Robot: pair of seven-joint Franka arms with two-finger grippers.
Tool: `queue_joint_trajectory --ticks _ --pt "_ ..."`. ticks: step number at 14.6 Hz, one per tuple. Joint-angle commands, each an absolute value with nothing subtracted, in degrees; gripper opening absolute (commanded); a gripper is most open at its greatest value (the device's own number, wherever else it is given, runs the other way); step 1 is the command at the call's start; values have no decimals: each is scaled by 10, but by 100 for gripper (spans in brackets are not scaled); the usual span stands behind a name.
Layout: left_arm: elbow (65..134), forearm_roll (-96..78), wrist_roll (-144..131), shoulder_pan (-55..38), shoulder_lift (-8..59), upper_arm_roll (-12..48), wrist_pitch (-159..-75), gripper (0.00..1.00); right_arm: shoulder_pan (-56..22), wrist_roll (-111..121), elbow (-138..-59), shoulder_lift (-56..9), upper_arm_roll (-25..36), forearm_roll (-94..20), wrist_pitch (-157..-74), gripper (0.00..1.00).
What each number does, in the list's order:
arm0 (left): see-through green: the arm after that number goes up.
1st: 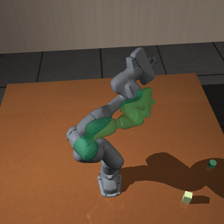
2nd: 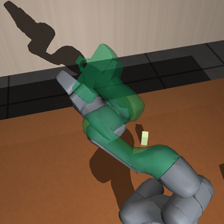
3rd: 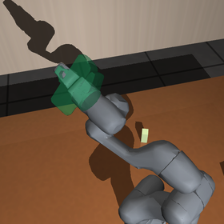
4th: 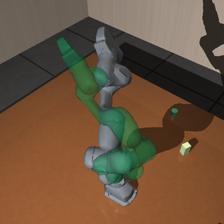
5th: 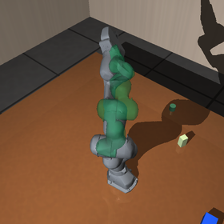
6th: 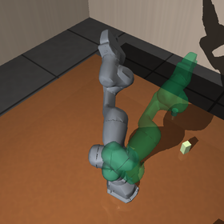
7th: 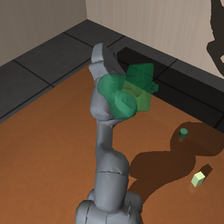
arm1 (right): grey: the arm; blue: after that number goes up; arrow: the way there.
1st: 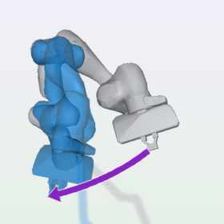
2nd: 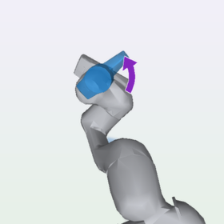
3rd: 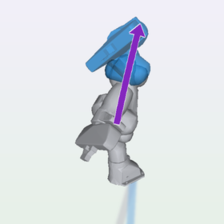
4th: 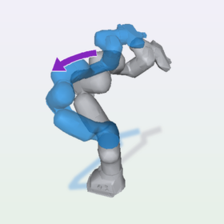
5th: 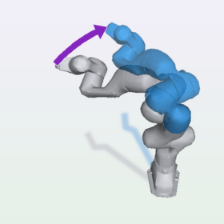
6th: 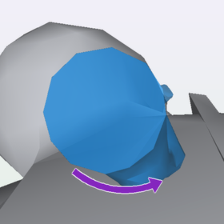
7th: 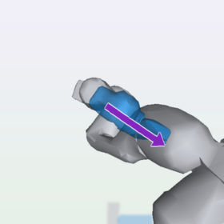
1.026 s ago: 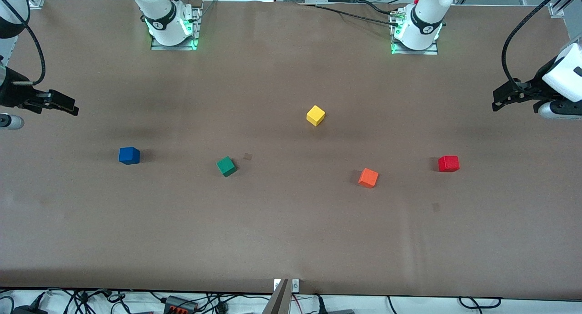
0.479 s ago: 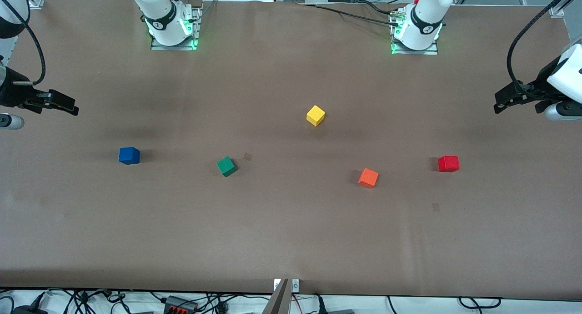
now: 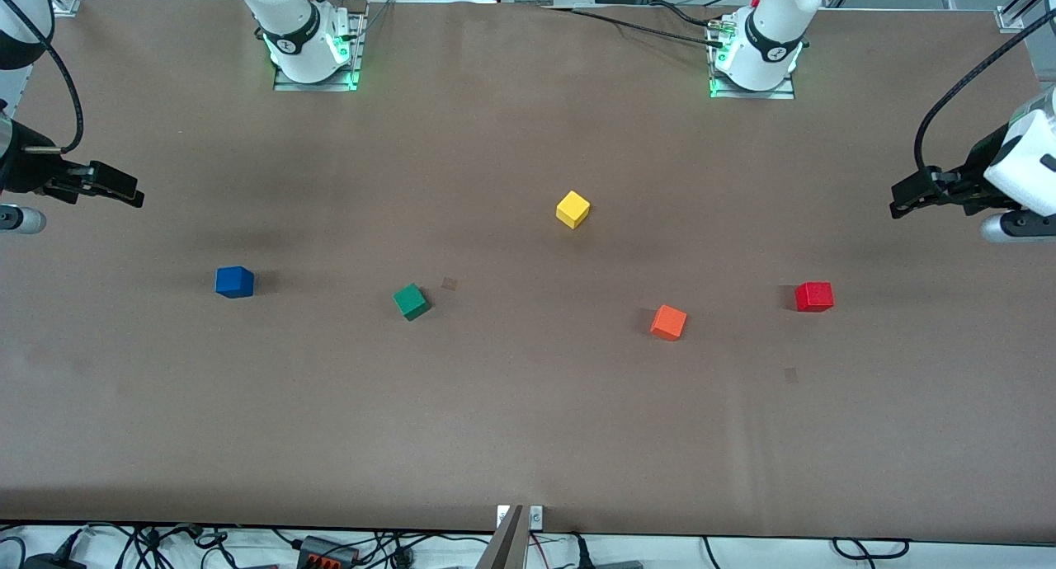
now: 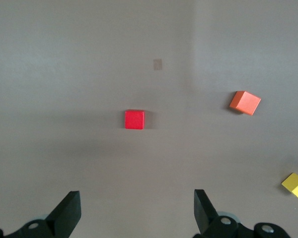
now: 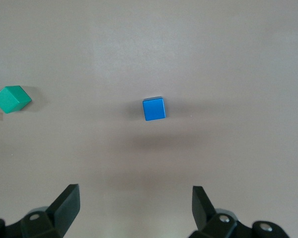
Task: Pass red block to right arm, stack on blue
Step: 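Move the left gripper down over the red cube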
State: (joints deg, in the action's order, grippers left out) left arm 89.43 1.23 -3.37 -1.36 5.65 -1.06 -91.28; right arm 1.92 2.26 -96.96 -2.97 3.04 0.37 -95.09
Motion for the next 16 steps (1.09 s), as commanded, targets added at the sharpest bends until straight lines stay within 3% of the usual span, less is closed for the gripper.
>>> queue_joint_trajectory --ticks 1,7,16 --pt "878 3 -26 -6 90 -12 -897 100 19 18 -976 -19 28 12 -943 100" --pt "902 4 43 37 177 -12 -949 100 19 18 -976 -19 28 12 -944 100" --pt "1137 7 65 38 195 -8 -1283 100 19 18 -976 -19 28 12 -943 100"
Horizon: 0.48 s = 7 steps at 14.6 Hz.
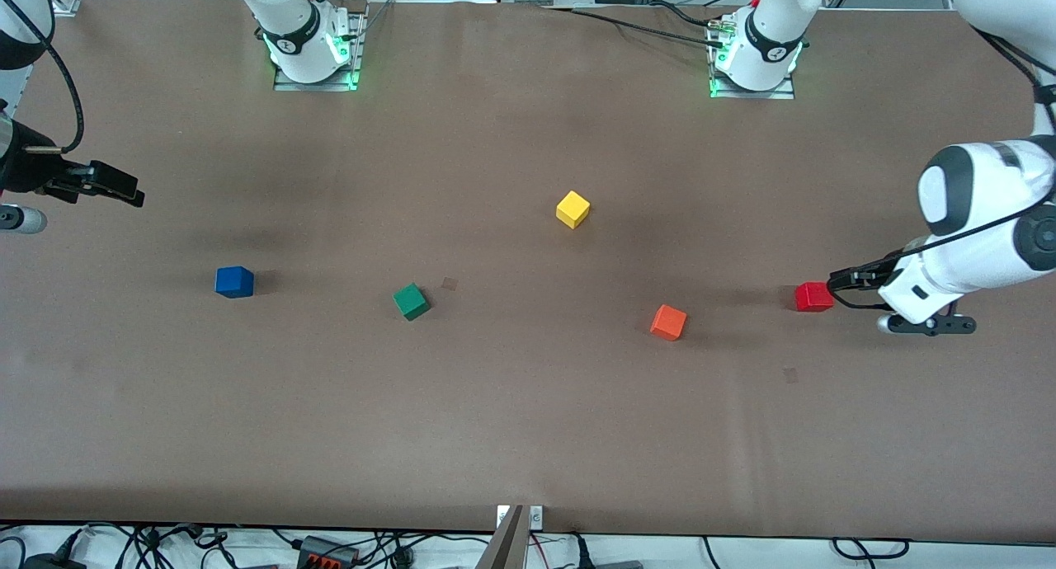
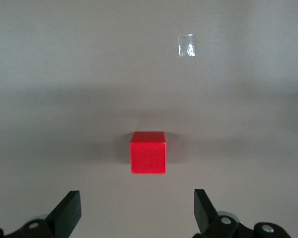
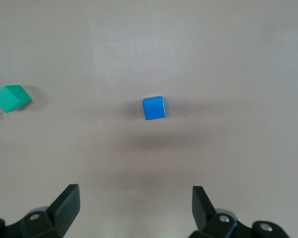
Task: Pass red block to right arm, stack on blue
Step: 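Move the left gripper down over the red cube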
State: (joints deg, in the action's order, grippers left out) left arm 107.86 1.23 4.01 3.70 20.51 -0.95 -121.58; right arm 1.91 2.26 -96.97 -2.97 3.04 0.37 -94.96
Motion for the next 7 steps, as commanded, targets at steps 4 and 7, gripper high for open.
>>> queue_joint_trajectory --ticks 4,7 --pt "1196 7 91 50 227 -8 -1425 100 19 18 -976 -18 28 12 -943 100" --pt "1199 7 92 51 229 -7 -1428 100 19 18 -976 -19 28 12 -943 100"
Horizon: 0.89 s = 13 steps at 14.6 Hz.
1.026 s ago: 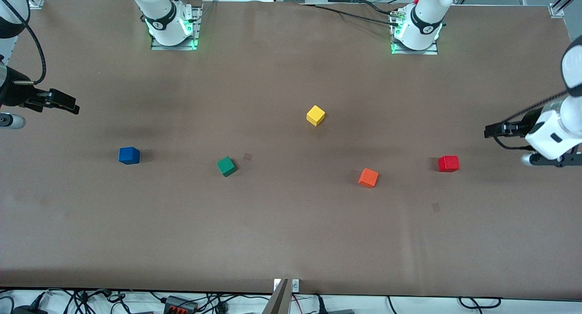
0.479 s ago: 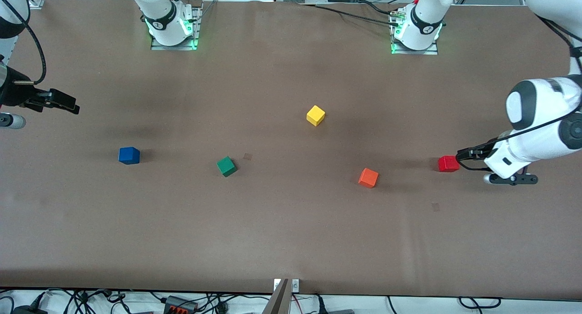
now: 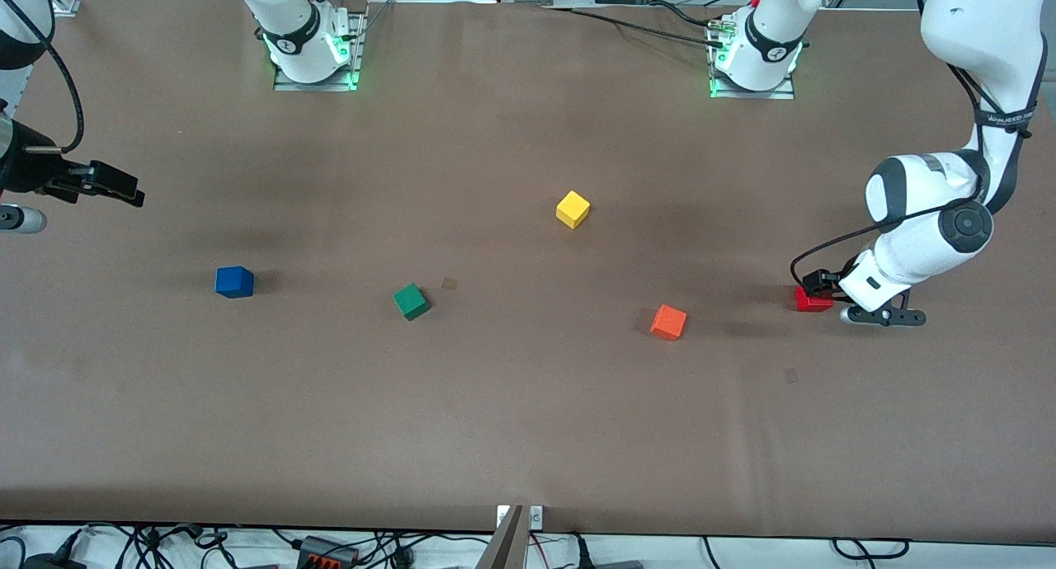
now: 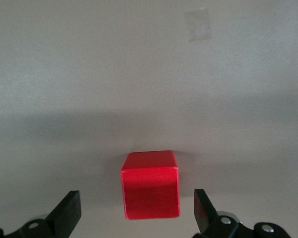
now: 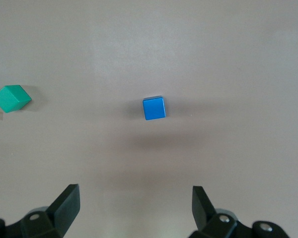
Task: Pass red block to right arm, stack on blue
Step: 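Move the left gripper down over the red cube, then close the left gripper on the red cube and lift it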
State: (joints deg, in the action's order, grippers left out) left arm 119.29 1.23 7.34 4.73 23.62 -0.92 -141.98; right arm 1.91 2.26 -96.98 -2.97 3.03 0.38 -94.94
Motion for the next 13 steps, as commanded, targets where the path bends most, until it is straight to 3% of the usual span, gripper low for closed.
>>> queue_joint_trajectory --ticks 1,13 --pt "1206 7 94 51 229 -7 -1429 100 19 18 -976 -19 28 12 -943 100" --pt "1209 1 84 47 272 -3 -1492 99 19 18 -976 -19 28 12 -943 100"
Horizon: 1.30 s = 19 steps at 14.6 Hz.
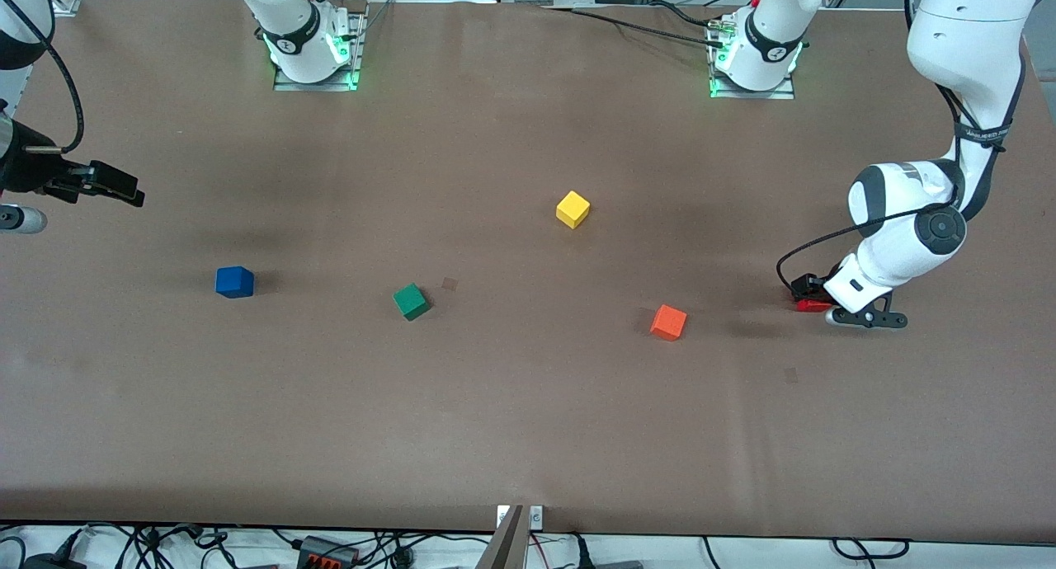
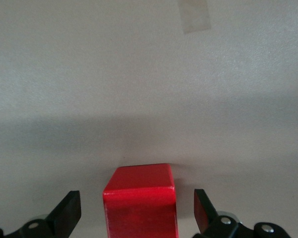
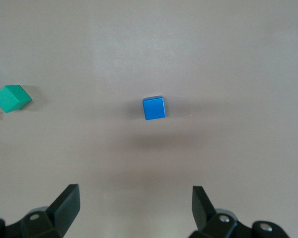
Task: Pass red block to right arm, stack on blue
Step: 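Close the left gripper on the red cube and lift it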
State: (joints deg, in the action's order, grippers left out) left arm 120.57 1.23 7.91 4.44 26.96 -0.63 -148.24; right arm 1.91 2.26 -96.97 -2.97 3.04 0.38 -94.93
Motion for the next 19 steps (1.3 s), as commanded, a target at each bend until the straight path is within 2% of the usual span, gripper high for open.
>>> queue_joint_trajectory --ticks 1,11,15,19 --pt "1209 1 84 49 272 -2 -1492 96 19 18 -976 -19 28 12 -943 100" --pt "1209 0 40 52 279 6 -1484 28 20 18 -976 -19 28 12 -943 100" --pt "1193 0 45 50 261 7 -1461 24 20 18 -976 -19 28 12 -943 100" --pt "1076 1 72 47 239 8 -1265 24 20 18 -976 -19 28 12 -942 100"
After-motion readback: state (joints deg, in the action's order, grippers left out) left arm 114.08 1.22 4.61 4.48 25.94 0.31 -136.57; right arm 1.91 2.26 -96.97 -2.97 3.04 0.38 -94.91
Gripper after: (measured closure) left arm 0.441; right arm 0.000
